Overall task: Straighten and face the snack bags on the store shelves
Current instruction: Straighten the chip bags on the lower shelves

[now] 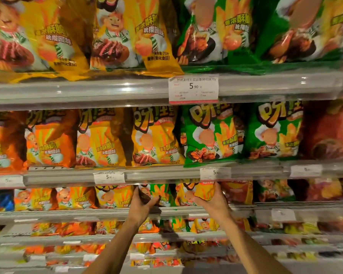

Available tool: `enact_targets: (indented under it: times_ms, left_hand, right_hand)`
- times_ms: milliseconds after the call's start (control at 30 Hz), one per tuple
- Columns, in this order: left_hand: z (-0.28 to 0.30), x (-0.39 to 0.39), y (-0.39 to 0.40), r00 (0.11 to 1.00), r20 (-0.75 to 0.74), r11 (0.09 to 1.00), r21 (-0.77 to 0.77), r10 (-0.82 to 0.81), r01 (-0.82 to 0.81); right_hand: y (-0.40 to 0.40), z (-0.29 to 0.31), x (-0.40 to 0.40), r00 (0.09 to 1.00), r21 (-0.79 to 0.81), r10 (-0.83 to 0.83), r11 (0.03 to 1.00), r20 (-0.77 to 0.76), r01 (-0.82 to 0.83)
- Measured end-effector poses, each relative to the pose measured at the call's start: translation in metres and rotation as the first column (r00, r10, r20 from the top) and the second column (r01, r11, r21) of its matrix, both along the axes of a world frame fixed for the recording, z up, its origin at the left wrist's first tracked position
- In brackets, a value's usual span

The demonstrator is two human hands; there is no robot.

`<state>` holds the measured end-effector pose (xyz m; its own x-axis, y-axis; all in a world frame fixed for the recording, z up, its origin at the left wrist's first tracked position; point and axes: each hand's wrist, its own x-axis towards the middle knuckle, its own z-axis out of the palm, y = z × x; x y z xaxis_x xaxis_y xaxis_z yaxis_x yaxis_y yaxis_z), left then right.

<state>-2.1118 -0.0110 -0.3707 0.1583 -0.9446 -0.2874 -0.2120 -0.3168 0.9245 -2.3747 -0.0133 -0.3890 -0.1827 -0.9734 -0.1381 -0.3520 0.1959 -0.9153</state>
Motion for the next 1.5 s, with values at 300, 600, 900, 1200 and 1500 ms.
enact_targets:
  times_ms: [300,600,900,1200,1500]
  left_hand:
    - [-0.012,0.010,-0.026,1.000,-0.003,1.000,0.021,-0.020,0.020]
    - [-0.007,0.008,-0.037,0.996,-0.040,0.997,-0.008,-0.080,0.080]
    - [-0.003,0.009,-0.036,0.996,-0.002,0.991,-0.097,-0.092,0.092]
    - [-0.004,-0.018,-0.035,0.997,-0.028,0.994,-0.091,-0.070,0.067]
    - [-0.006,-0.089,-0.038,0.989,-0.067,0.988,-0.088,-0.133,0.127]
  right_hand:
    - [-0.019,-0.011,-0.009,0.994,-0.009,0.045,0.999,0.098,-0.044]
    - [-0.023,-0.004,-0.019,0.993,0.058,-0.020,0.998,-0.114,0.026]
    - [-0.005,0.013,-0.025,0.998,0.042,-0.064,0.997,-0.020,0.065]
    - [0.042,0.003,-0.068,0.982,0.031,-0.139,0.990,0.129,0.136]
    - [0.090,-0.008,-0.110,0.975,0.078,-0.172,0.984,0.139,0.162]
